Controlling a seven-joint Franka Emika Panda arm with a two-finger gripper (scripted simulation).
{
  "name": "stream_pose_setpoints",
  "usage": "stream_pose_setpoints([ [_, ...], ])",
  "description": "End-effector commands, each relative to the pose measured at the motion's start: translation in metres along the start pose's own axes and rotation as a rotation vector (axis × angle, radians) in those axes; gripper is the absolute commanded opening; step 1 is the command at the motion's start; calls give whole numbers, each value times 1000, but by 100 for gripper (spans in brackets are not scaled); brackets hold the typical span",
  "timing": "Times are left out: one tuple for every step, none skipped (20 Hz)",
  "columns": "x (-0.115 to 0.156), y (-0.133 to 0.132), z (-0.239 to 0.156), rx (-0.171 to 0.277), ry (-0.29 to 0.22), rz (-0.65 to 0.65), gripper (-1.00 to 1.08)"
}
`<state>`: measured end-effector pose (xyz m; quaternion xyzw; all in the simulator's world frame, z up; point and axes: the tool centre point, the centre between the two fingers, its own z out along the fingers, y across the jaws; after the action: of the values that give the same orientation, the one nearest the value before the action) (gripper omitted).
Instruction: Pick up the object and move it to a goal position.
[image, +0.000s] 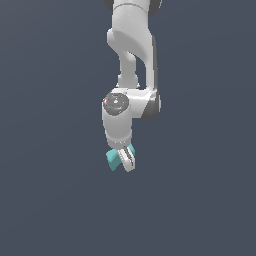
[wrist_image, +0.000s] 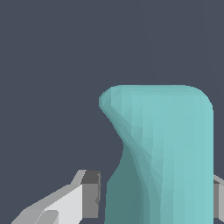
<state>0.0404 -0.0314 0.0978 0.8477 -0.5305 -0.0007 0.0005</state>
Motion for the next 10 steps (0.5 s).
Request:
stream_pose_setpoints([
  [-5,0,-5,1,0,-1,-100],
  [-8,0,-7,1,0,-1,-100],
  [-12,0,-10,1,0,-1,-100],
  [-15,0,-14,1,0,-1,-100],
  [-20,0,-17,1,0,-1,-100],
  [-25,0,-22,1,0,-1,-100],
  [-30,0,-26,1,0,-1,-100],
  [-36,1,-32,1,0,-1,-100],
  [-43,1,-37,2,0,-1,-100],
  [-50,1,-43,2,0,-1,-100],
])
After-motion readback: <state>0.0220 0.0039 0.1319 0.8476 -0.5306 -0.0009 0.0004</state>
